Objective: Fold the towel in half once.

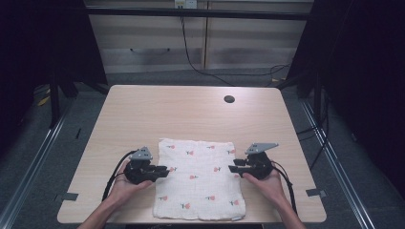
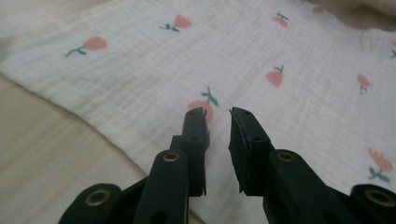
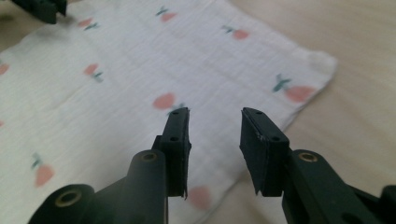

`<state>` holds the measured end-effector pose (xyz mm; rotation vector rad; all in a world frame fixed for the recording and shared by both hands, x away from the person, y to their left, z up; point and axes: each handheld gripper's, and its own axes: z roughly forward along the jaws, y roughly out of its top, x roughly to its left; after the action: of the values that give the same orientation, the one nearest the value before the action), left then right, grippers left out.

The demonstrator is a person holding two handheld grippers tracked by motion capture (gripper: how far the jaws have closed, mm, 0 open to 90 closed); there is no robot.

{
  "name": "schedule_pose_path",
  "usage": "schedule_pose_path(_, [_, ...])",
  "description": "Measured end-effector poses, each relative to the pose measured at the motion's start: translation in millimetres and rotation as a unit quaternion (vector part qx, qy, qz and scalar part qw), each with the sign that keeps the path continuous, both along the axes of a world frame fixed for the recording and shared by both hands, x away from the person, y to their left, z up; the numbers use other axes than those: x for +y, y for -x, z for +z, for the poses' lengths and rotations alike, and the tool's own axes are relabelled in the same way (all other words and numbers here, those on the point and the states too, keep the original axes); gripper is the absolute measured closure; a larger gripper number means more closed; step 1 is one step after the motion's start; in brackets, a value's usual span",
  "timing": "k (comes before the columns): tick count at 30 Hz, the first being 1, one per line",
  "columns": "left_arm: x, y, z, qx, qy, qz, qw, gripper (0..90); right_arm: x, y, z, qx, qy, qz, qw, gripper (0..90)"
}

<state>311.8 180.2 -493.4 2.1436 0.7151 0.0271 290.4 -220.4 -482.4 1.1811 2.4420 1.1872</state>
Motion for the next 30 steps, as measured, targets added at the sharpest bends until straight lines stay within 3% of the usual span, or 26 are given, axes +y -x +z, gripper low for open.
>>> schedule_pose_path(4, [-2.7, -5.5, -8.2, 0.003, -0.025, 0.004, 0.9997, 75.9, -5.2, -21.8, -0.5, -0.008, 0.000, -0.020, 0.9998, 64.7])
schedule_pose_path(10, [-2.7, -4.7, -9.4, -0.007, -0.028, 0.006, 0.9996, 76.2, -8.2, -54.5, -4.6, -0.011, 0.001, -0.042, 0.9991, 64.7])
schedule_pose_path(14, [-1.7, -4.5, -10.3, -0.008, -0.023, 0.005, 0.9997, 76.2, -7.3, -69.6, -6.3, -0.009, -0.012, -0.054, 0.9984, 64.9])
schedule_pose_path(16, [-1.6, -4.1, -10.6, -0.009, -0.022, 0.005, 0.9997, 76.3, -4.4, -76.1, -8.8, -0.006, -0.004, -0.054, 0.9985, 64.8])
schedule_pose_path(23, [-1.9, -3.7, -10.4, -0.011, -0.025, 0.003, 0.9996, 76.0, -5.3, -87.7, -22.1, 0.013, -0.004, -0.062, 0.9980, 63.9])
schedule_pose_path(28, [-2.1, -3.3, -10.2, -0.014, -0.028, 0.004, 0.9995, 76.0, -1.1, -87.7, -24.9, 0.014, -0.001, -0.059, 0.9982, 68.4])
schedule_pose_path(30, [-2.5, -3.1, -10.2, -0.016, -0.028, 0.003, 0.9995, 76.0, 1.3, -87.1, -25.3, 0.013, -0.002, -0.057, 0.9983, 74.1])
